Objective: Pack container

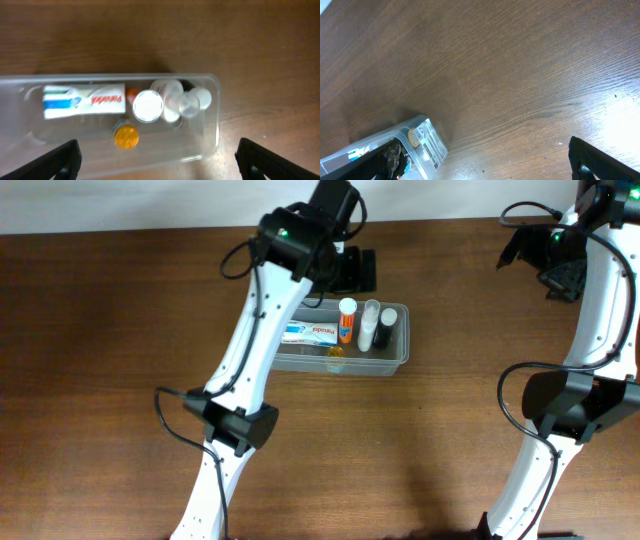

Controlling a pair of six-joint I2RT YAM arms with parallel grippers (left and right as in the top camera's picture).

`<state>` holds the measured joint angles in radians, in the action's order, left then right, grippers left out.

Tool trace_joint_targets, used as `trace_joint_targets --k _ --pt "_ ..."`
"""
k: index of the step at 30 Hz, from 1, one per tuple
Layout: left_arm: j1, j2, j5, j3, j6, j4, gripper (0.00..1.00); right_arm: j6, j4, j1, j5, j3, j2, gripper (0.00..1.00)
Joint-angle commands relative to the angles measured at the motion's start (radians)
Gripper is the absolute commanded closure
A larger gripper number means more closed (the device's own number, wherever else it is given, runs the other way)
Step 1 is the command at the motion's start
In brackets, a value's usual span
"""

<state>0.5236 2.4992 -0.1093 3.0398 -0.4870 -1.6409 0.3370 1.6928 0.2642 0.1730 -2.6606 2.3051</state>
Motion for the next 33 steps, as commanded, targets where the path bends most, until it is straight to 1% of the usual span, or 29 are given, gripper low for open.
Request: trace_joint_targets --k 1,2,8,13,16,20,25,29,33 --pt "-0.034 -0.042 0.044 0.100 0.039 -0.047 0.01 0.001 0.005 0.001 -0.013 0.006 -0.010 0.02" --pt "-0.041 -0.064 0.035 0.098 0.062 -0.047 0.01 0.001 0.005 0.001 -0.013 0.006 -0.010 0.02" --pt "-0.084 -0.190 0.022 0.098 0.071 -0.047 0.01 0.001 0.006 0.001 -0.013 0.006 -0.010 0.01" --pt "-0.101 -0.317 0.019 0.080 0.179 -0.047 0.01 0.001 0.005 0.001 -0.013 0.006 -0.010 0.02" --pt "-0.101 -0.421 0.019 0.018 0.218 -0.047 0.01 0.001 0.005 0.001 -0.013 0.006 -0.010 0.02" --pt "-0.101 -0.616 0.021 -0.185 0.228 -0.047 0.01 0.001 0.005 0.001 -0.013 0.006 -0.010 0.02" --pt "-0.101 -0.896 0.063 -0.549 0.217 -0.047 0.01 0.001 0.005 0.001 -0.013 0.006 -0.010 0.01" --pt "-0.101 -1.110 0.158 -0.813 0.109 -0.047 0.01 0.001 0.005 0.001 -0.013 0.006 -0.010 0.02" --pt "-0.101 -1.285 0.159 -0.996 0.066 -0.045 0.00 0.001 0.005 0.001 -0.013 0.006 -0.010 0.02"
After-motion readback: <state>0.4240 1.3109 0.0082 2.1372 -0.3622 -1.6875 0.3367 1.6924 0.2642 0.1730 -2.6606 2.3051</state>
